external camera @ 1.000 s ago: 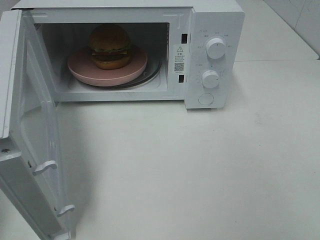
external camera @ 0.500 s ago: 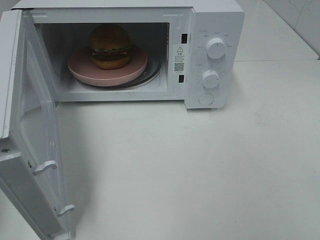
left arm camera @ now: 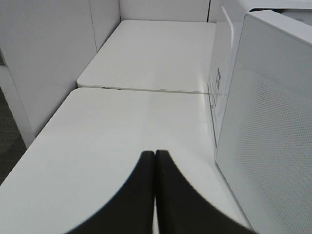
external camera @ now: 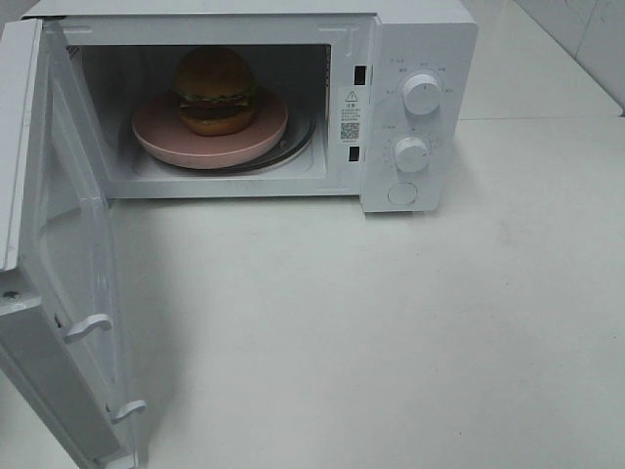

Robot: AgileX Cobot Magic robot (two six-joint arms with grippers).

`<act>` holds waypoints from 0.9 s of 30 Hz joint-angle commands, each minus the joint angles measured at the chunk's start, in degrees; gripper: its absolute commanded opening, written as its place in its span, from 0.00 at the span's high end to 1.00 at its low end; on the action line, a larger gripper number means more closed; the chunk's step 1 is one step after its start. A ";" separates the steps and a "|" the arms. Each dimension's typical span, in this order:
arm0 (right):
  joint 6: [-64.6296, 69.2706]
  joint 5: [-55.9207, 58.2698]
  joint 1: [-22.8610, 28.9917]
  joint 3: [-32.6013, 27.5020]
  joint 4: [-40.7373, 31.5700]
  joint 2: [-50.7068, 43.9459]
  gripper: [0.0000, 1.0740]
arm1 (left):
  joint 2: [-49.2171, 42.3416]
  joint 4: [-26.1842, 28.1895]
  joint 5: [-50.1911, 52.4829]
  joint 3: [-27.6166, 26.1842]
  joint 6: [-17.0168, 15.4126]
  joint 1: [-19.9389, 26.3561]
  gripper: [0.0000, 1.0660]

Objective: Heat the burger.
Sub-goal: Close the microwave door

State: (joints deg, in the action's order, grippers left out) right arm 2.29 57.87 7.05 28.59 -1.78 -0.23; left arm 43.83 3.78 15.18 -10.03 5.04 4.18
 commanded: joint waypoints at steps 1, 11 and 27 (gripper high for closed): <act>-0.17 -0.97 -0.34 0.11 0.23 -1.55 0.30 | 2.01 -4.24 3.27 0.00 -4.18 -0.29 1.00; -0.17 -0.97 -0.34 0.11 0.23 -1.55 0.30 | 11.57 -24.58 12.95 -0.29 -20.68 -0.29 1.00; -0.17 -0.97 -0.34 0.11 0.23 -1.55 0.30 | 25.04 -42.74 28.30 -1.66 -27.56 -0.29 1.00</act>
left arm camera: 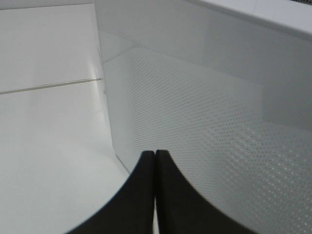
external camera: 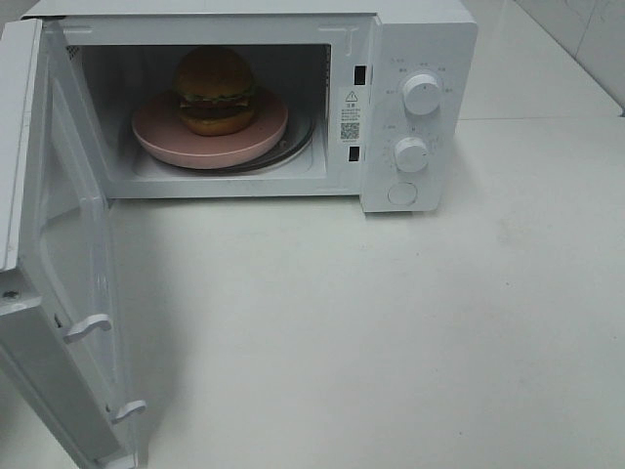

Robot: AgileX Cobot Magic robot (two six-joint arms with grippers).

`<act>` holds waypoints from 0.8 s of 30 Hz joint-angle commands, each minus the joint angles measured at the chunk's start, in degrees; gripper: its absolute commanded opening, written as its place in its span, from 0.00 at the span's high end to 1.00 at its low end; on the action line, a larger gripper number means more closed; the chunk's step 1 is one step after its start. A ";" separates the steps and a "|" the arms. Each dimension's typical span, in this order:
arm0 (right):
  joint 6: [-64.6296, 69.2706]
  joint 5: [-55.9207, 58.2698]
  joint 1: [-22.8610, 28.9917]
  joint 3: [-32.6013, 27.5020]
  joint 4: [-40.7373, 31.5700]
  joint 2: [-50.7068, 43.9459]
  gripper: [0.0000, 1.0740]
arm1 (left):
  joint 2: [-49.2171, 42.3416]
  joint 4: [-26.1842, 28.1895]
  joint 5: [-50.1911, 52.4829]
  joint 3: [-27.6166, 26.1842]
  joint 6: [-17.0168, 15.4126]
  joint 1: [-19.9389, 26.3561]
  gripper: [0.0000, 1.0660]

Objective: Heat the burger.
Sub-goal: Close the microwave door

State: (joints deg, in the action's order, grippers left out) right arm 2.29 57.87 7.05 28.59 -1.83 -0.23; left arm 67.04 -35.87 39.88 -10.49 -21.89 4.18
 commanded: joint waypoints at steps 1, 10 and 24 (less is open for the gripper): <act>-0.17 -0.97 -0.34 0.11 0.29 -1.55 0.30 | 2.46 -4.18 4.24 -1.49 -1.03 -0.29 1.00; -0.17 -0.97 -0.34 0.11 0.29 -1.55 0.30 | 6.88 -6.88 6.36 -2.58 -2.92 -1.32 1.00; -0.17 -0.97 -0.34 0.11 0.29 -1.55 0.30 | 15.13 3.50 4.30 -9.85 0.57 -15.24 1.00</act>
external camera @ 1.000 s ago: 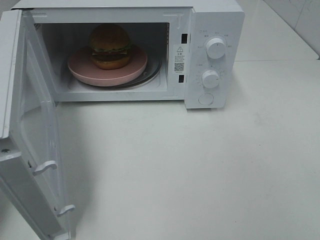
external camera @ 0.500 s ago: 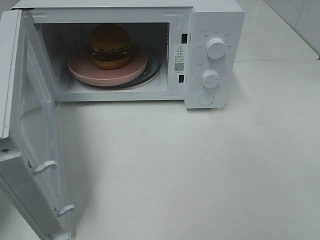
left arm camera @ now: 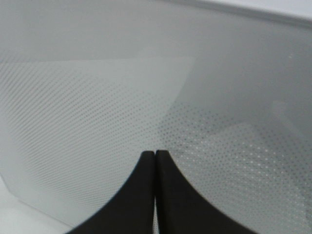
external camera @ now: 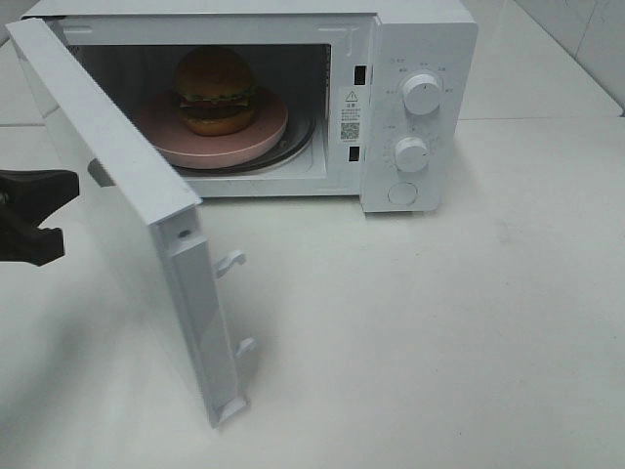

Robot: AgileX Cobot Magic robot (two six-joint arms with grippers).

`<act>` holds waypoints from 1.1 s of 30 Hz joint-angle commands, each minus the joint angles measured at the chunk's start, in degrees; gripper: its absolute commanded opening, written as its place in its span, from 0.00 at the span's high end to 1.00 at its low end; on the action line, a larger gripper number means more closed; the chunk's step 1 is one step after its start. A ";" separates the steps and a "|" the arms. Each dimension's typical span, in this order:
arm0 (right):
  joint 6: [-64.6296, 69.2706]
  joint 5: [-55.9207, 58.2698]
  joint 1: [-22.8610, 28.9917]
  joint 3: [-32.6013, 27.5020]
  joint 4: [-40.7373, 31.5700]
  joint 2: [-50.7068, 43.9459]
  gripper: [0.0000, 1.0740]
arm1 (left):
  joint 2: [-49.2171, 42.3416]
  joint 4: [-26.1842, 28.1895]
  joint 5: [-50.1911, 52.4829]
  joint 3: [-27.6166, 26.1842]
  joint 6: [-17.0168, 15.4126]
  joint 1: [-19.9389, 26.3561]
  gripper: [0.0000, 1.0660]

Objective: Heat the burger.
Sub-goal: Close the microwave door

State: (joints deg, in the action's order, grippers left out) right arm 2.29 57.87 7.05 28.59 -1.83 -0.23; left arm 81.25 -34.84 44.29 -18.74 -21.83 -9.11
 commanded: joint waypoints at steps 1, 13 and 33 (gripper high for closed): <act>-0.17 -0.97 -0.34 0.11 0.29 -1.55 0.30 | 2.06 4.58 -0.23 -2.69 0.52 -3.67 1.00; -0.17 -0.97 -0.34 0.11 0.29 -1.55 0.30 | 8.37 19.31 -2.46 -8.77 8.31 -13.41 1.00; -0.17 -0.97 -0.34 0.11 0.29 -1.55 0.30 | 20.63 38.39 -3.04 -24.69 18.11 -26.64 1.00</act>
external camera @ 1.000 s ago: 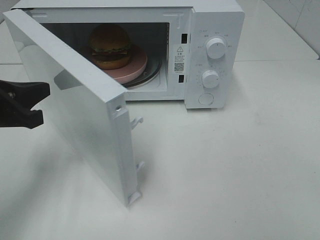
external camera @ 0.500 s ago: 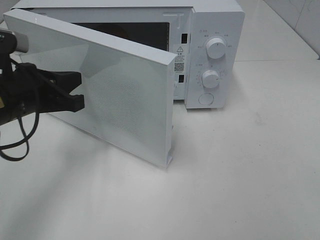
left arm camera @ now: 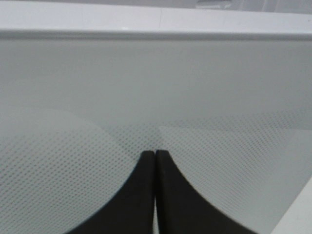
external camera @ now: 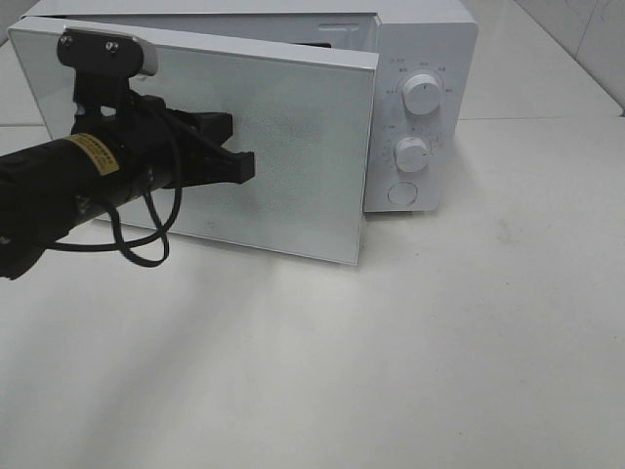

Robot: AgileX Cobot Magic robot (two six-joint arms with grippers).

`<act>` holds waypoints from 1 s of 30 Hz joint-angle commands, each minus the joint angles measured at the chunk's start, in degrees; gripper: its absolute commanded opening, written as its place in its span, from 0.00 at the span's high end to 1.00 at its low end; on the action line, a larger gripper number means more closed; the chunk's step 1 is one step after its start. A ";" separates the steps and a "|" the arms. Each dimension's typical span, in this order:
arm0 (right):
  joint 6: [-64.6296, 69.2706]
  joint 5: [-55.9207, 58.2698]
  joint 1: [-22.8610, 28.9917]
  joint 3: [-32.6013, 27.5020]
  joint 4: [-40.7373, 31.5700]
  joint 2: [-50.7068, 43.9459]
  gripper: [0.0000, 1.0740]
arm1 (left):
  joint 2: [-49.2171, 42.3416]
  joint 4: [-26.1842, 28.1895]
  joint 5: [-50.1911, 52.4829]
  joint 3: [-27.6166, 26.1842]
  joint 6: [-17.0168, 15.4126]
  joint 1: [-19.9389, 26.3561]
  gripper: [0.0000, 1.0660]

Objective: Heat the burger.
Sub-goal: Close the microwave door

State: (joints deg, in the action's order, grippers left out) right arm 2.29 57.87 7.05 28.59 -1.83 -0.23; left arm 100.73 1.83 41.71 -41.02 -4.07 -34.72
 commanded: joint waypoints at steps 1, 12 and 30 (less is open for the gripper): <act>-0.17 -0.97 -0.34 0.11 0.29 -1.55 0.30 | 1.89 2.06 -0.57 -3.38 0.23 -1.26 1.00; -0.17 -0.97 -0.34 0.11 0.29 -1.55 0.30 | 8.37 3.38 -2.01 -12.78 0.29 -3.09 1.00; -0.17 -0.97 -0.34 0.11 0.29 -1.55 0.30 | 15.99 7.85 -4.93 -26.18 2.46 -2.46 1.00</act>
State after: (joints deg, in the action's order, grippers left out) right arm 2.29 57.87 7.05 28.59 -1.83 -0.23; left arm 116.14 4.35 34.49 -65.20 -2.29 -38.73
